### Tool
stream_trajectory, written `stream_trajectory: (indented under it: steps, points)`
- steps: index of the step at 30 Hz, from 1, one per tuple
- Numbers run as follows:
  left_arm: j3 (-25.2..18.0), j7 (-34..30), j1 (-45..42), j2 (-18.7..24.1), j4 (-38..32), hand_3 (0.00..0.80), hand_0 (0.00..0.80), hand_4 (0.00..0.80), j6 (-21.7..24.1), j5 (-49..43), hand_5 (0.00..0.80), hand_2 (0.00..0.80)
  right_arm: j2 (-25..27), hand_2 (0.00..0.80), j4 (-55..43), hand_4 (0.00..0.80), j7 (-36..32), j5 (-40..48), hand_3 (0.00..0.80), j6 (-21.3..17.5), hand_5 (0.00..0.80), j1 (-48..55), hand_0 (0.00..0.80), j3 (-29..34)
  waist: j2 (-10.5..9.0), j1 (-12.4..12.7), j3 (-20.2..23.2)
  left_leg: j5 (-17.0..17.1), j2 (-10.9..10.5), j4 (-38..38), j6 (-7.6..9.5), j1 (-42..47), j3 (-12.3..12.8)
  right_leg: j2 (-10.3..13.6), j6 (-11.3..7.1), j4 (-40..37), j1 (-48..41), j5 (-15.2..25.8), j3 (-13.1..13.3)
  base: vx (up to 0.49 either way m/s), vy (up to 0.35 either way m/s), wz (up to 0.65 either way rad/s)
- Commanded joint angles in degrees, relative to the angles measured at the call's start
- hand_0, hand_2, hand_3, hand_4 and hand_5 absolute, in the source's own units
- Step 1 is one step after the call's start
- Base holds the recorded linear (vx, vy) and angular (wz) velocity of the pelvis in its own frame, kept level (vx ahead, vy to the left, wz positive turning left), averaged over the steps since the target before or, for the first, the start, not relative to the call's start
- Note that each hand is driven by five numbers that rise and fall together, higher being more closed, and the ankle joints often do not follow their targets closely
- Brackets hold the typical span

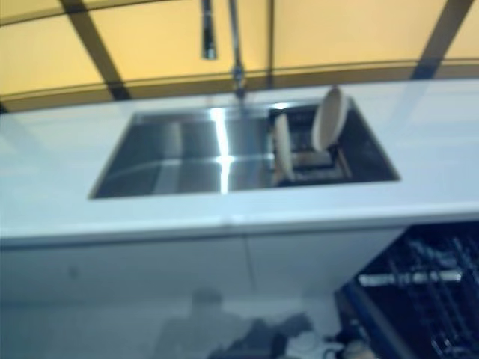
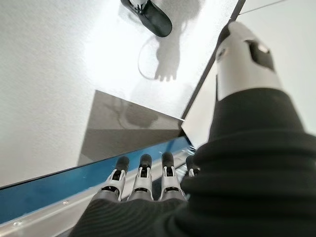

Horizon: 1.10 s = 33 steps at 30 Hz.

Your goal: Take plates into dishwasher

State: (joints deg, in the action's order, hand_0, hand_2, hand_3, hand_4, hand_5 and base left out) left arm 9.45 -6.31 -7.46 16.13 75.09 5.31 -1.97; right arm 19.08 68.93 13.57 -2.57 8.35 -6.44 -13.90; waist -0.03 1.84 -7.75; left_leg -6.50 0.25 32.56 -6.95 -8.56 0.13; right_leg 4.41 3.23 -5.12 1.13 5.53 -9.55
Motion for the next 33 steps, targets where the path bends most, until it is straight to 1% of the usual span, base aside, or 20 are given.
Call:
stream_trajectory:
  steps: [1, 2, 3, 4, 5, 7, 10, 11, 12, 14, 17, 20, 21, 22, 23, 26, 28, 29, 30, 33]
  points:
    - [0.53, -0.73, -0.08, 2.39, -1.82, 0.000, 0.000, 0.000, 1.75, -3.24, 0.000, 0.000, 2.25, 0.000, 1.04, 0.000, -0.45, 1.39, 0.000, -1.15, 0.000, -1.62, 0.000, 1.00, 1.41, 2.61, -3.25, 11.32, -0.49, -19.17, 3.99, -2.49, 5.52, 0.30, -5.59, 6.66, -4.62, -5.59, -0.16, 0.155, 0.102, -0.08]
    - [0.40, -0.93, 0.09, 2.47, -3.26, 0.000, 0.000, 0.000, 1.10, -4.62, 0.000, 0.000, 2.14, 0.000, 0.86, 0.000, -1.28, -0.19, 0.000, -1.03, 0.000, -2.53, 0.000, 1.69, 0.98, 3.96, -3.42, 10.22, -2.09, -20.78, 5.03, -4.15, 3.63, 0.47, -6.00, 6.39, -5.04, -5.35, 1.77, 0.114, 0.068, -0.03]
    - [0.81, -0.65, 0.80, 2.47, -2.92, 0.000, 0.000, 0.000, 1.08, -4.84, 0.000, 0.000, 2.09, 0.000, 0.48, 0.000, -1.30, 0.30, 0.000, -0.45, 0.000, -3.06, 0.000, 1.10, 0.87, 4.41, -3.25, 9.03, -3.99, -20.06, 5.22, -5.11, 1.57, 0.31, -5.91, 6.40, -4.65, -5.48, 2.52, 0.131, 0.067, -0.20]
    - [1.10, -0.08, 0.87, 2.55, -2.56, 0.000, 0.000, 0.000, 1.54, -4.54, 0.000, 0.000, 1.97, 0.000, 0.27, 0.000, -1.57, 1.06, 0.000, -0.05, 0.000, -3.47, 0.000, 0.36, 1.04, 4.62, -2.78, 8.90, -4.24, -24.21, 5.40, -3.26, 0.07, -0.20, -6.13, 6.33, -4.48, -6.04, 3.35, 0.143, 0.066, -0.41]
    - [1.25, 0.38, 0.72, 2.78, -2.61, 0.000, 0.000, 0.000, 1.87, -4.50, 0.000, 0.000, 1.89, 0.000, 0.08, 0.000, -2.39, 1.60, 0.000, -0.22, 0.000, -3.74, 0.000, 0.16, 1.21, 4.44, -2.17, 8.63, -4.60, -26.56, 5.91, -0.62, -0.26, -0.29, -6.42, 6.99, -3.66, -6.07, 2.75, 0.162, 0.082, -0.57]
    - [1.04, 0.61, 0.13, 3.71, -2.88, 0.000, 0.000, 0.000, 2.27, -3.98, 0.000, 0.000, 2.06, 0.000, -0.72, 0.000, -5.29, -0.36, 0.000, -1.24, 0.000, -3.45, 0.000, 0.44, 1.60, 4.01, -1.39, 8.79, -4.00, -31.07, 6.67, 3.65, -0.60, -0.19, -6.89, 7.81, -2.68, -6.02, 1.32, 0.124, 0.041, -0.44]
    - [0.47, 0.98, -1.49, 5.83, -3.26, 0.000, 0.000, 0.000, 4.10, -4.41, 0.000, 0.000, 2.19, 0.000, -2.78, 0.000, -13.06, -4.24, 0.000, -4.45, 0.000, -1.81, 0.000, -1.02, 1.72, 4.05, -0.26, 9.42, -3.42, -34.94, 7.01, 6.96, -1.24, -0.63, -6.70, 7.98, -2.66, -6.71, -0.41, 0.105, -0.011, -0.10]
    - [0.28, 1.00, -1.84, 6.21, -3.18, 0.000, 0.000, 0.000, 4.75, -4.71, 0.000, 0.000, 2.30, 0.000, -3.43, 0.000, -14.23, -4.63, 0.000, -5.04, 0.000, -1.57, 0.000, -1.59, 1.57, 4.18, -0.02, 9.40, -3.44, -35.23, 7.11, 7.15, -1.25, -0.71, -6.66, 7.84, -2.79, -6.82, -0.60, 0.087, -0.045, 0.14]
    - [-0.31, 0.97, -2.71, 7.15, -3.34, 0.000, 0.000, 0.000, 5.38, -5.76, 0.000, 0.000, 2.76, 0.000, -5.59, 0.000, -19.98, -6.34, 0.000, -6.06, 0.000, -1.08, 0.000, -2.69, 1.24, 4.42, 0.40, 9.41, -3.41, -35.61, 7.29, 7.49, -1.10, -0.81, -6.60, 7.62, -3.09, -6.94, -1.08, 0.079, -0.058, 0.10]
    - [-0.08, 1.68, -2.77, 7.52, -3.74, 0.000, 0.000, 0.000, 4.78, -6.29, 0.000, 0.000, 4.52, 0.000, -11.04, 0.000, -28.09, -5.11, 0.000, -4.98, 0.000, -1.19, 0.000, -4.81, 0.25, 4.63, 0.76, 9.30, -3.23, -36.01, 7.51, 7.92, -0.50, -0.74, -6.66, 7.23, -3.48, -6.83, -1.42, 0.078, -0.083, 0.15]
    - [-0.53, 2.72, -3.14, 7.49, -3.85, 0.000, 0.000, 0.000, 4.15, -7.57, 0.000, 0.000, 7.24, 0.000, -21.18, 0.000, -41.09, -5.71, 0.000, -0.67, 0.000, -0.96, 0.000, -6.78, -1.22, 4.48, 1.00, 9.07, -2.92, -36.06, 7.74, 7.88, 0.32, -0.78, -6.66, 6.79, -3.49, -6.60, -1.05, 0.022, -0.074, 0.03]
    - [-1.75, 2.74, -4.14, 8.09, -3.48, 0.000, 0.000, 0.000, 5.16, -9.39, 0.000, 0.000, 9.95, 0.000, -29.79, 0.000, -53.26, -2.23, 0.000, 3.76, 0.000, -0.32, 0.000, -6.28, -2.03, 4.38, 0.84, 9.20, -2.71, -36.17, 7.80, 7.71, 0.88, -0.67, -6.84, 6.61, -3.12, -6.13, -0.94, -0.012, -0.027, -0.01]
    - [-1.81, 2.73, -4.20, 8.10, -3.44, 0.000, 0.000, 0.000, 5.22, -9.49, 0.000, 0.000, 10.06, 0.000, -30.12, 0.000, -53.83, -2.11, 0.000, 3.86, 0.000, -0.25, 0.000, -6.23, -2.05, 4.38, 0.83, 9.19, -2.70, -36.18, 7.80, 7.72, 0.90, -0.67, -6.85, 6.60, -3.12, -6.12, -0.92, 0.000, 0.000, 0.00]
    - [-2.80, 3.13, -5.14, 8.27, -2.63, 0.000, 0.000, 0.000, 6.82, -10.42, 0.000, 0.000, 10.87, 0.000, -34.24, 0.000, -59.05, -1.86, 0.000, 4.39, 0.000, 0.35, 0.000, -5.19, -2.49, 4.14, 0.81, 9.19, -2.54, -36.35, 7.83, 7.76, 1.29, -0.65, -7.03, 6.58, -2.86, -5.90, -0.64, -0.019, -0.019, -0.03]
    - [-3.22, 3.47, -5.57, 8.32, -2.29, 0.000, 0.000, 0.000, 7.54, -10.87, 0.000, 0.000, 11.65, 0.000, -36.62, 0.000, -60.99, -0.75, 0.000, 4.48, 0.000, 0.82, 0.000, -5.42, -2.71, 4.03, 0.77, 9.16, -2.48, -36.44, 7.91, 7.80, 1.42, -0.62, -7.16, 6.59, -2.66, -5.72, -0.48, -0.022, -0.028, -0.06]
    - [-3.61, 4.06, -5.66, 8.46, -1.40, 0.000, 0.000, 0.000, 7.58, -11.26, 0.000, 0.000, 13.43, 0.000, -43.61, 0.000, -68.77, 3.37, 0.000, 5.84, 0.000, 1.90, 0.000, -4.85, -3.33, 3.42, 0.65, 9.01, -2.19, -36.76, 7.91, 8.39, 1.82, -0.58, -7.52, 6.62, -2.51, -5.29, -0.13, -0.001, -0.025, -0.08]
    - [-3.70, 4.18, -5.57, 8.50, -1.18, 0.000, 0.000, 0.000, 7.49, -11.22, 0.000, 0.000, 13.65, 0.000, -45.21, 0.000, -70.46, 3.86, 0.000, 6.06, 0.000, 2.26, 0.000, -4.67, -3.43, 3.25, 0.70, 8.95, -2.10, -36.85, 7.88, 8.58, 1.94, -0.59, -7.62, 6.64, -2.50, -5.20, -0.06, 0.010, -0.019, -0.08]
    - [-4.00, 4.22, -5.38, 8.86, -0.81, 0.000, 0.000, 0.000, 7.46, -11.05, 0.000, 0.000, 14.45, 0.000, -48.98, 0.000, -74.03, 5.44, 0.000, 6.57, 0.000, 2.98, 0.000, -4.29, -3.66, 2.82, 0.89, 8.80, -1.93, -36.99, 7.85, 8.87, 2.15, -0.61, -7.88, 6.68, -2.40, -5.03, 0.15, 0.004, -0.025, -0.08]
    - [-4.06, 4.17, -5.26, 9.07, -0.76, 0.000, 0.000, 0.000, 7.37, -10.93, 0.000, 0.000, 14.91, 0.000, -50.26, 0.000, -75.37, 6.19, 0.000, 6.44, 0.000, 3.16, 0.000, -4.09, -3.75, 2.69, 0.95, 8.75, -1.87, -36.99, 7.84, 8.94, 2.27, -0.62, -8.01, 6.70, -2.33, -4.96, 0.31, -0.003, -0.035, -0.08]
    - [-3.96, 4.41, -5.10, 9.57, -0.03, 0.000, 0.000, 0.000, 7.92, -10.16, 0.000, 0.000, 16.43, 0.000, -55.85, 0.000, -81.60, 11.03, 0.000, 9.10, 0.000, 3.34, 0.000, -2.51, -3.98, 2.08, 1.26, 8.50, -1.57, -37.15, 7.84, 9.26, 2.80, -0.61, -8.35, 6.71, -2.05, -4.70, 0.64, -0.021, -0.014, -0.04]
